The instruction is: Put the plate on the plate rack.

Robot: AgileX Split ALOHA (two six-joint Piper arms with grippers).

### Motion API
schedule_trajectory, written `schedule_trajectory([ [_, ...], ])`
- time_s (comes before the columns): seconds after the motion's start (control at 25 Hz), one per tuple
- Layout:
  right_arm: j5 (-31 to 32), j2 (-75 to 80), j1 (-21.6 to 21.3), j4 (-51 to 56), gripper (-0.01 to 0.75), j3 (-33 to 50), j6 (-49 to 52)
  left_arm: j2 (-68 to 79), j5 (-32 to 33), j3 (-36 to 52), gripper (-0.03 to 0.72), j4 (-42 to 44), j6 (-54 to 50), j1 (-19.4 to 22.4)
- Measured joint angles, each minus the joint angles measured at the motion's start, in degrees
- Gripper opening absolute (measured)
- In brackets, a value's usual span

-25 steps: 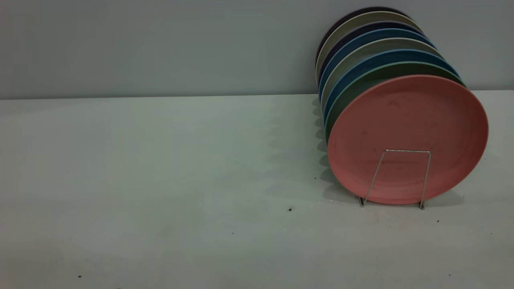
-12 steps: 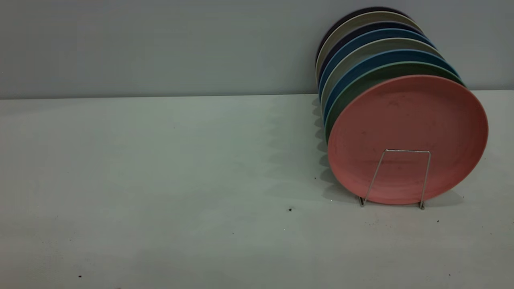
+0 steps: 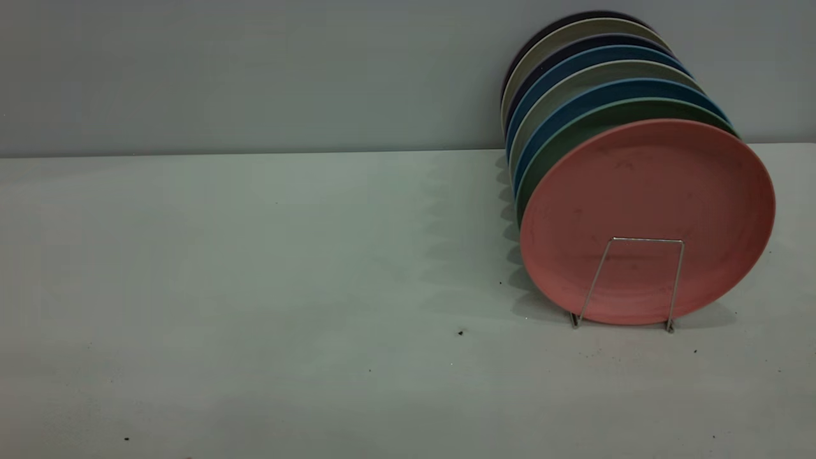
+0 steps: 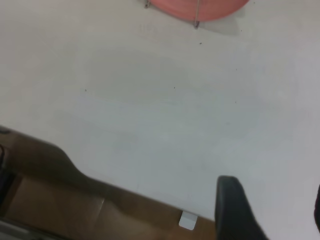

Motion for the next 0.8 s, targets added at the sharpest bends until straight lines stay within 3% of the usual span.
schedule_trajectory([
  [0.52, 0.00, -0.27, -0.06, 0.00, 0.402, 0.00, 0.00, -2.73, 0.00, 0.00, 0.455, 0.00, -0.04, -0.17],
  [0.8, -0.06, -7.79, -1.30, -0.02, 0.402, 0.00, 0.00, -8.31, 0.06, 0.00, 0.455, 0.00, -0.20, -0.17],
])
